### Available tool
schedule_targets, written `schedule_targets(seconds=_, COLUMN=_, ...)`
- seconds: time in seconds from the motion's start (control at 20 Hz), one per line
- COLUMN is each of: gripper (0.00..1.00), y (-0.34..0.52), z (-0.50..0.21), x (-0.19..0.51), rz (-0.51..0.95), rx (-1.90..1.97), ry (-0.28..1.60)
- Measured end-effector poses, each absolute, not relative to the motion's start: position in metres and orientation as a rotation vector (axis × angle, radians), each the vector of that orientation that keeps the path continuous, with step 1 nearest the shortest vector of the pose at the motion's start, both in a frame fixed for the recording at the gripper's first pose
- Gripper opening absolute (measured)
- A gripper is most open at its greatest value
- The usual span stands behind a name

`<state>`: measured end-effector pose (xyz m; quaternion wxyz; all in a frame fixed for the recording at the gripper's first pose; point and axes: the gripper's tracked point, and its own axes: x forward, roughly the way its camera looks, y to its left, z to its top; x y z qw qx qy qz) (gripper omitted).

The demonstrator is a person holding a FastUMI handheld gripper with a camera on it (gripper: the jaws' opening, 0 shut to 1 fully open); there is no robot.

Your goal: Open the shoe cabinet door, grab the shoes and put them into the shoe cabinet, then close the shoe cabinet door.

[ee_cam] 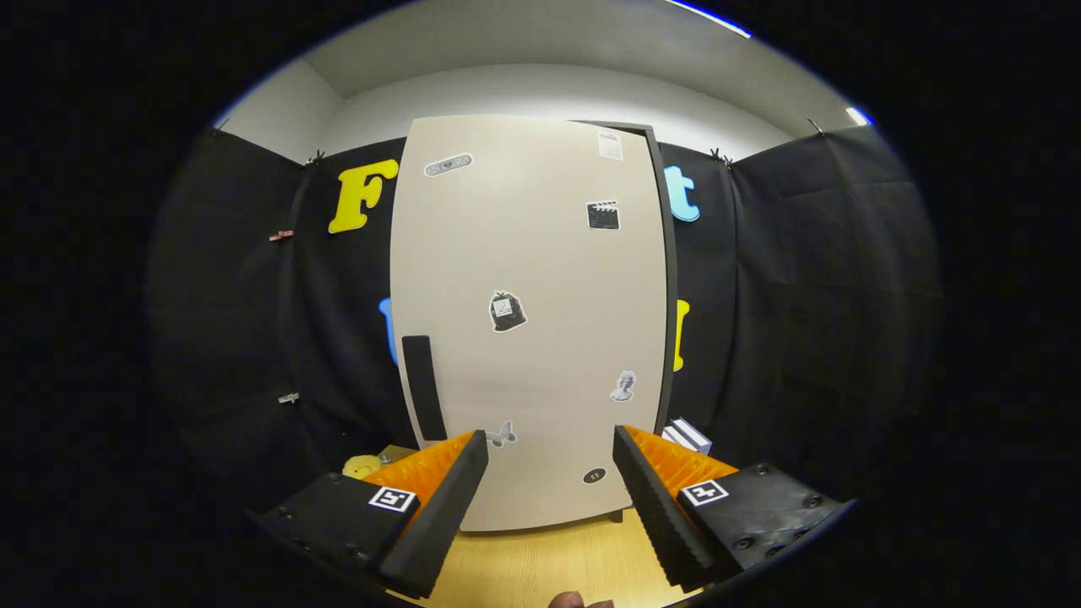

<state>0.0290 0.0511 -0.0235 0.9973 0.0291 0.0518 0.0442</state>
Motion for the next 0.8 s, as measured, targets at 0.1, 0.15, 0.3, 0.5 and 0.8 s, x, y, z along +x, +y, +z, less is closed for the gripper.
schedule_targets(seconds=0.1, gripper=0.98, y=0.0518, z=-0.0228, x=0.0295, rz=0.088, rx=0.059, ry=0.103)
schedule_targets(seconds=0.15, gripper=0.98, y=0.0525, z=-0.0224, x=0.0297, rz=0.09, rx=0.061, ry=0.103)
schedule_targets(seconds=0.3, gripper=0.98, y=0.0517, z=-0.022, x=0.0294, rz=0.087, rx=0.061, ry=0.104)
schedule_targets(seconds=0.5, gripper=0.98, y=0.0501, z=-0.0206, x=0.0286, rz=0.086, rx=0.066, ry=0.103)
schedule_targets(seconds=0.8, gripper=0.98, y=0.046, z=-0.0183, x=0.0229, rz=0.082, rx=0.069, ry=0.099)
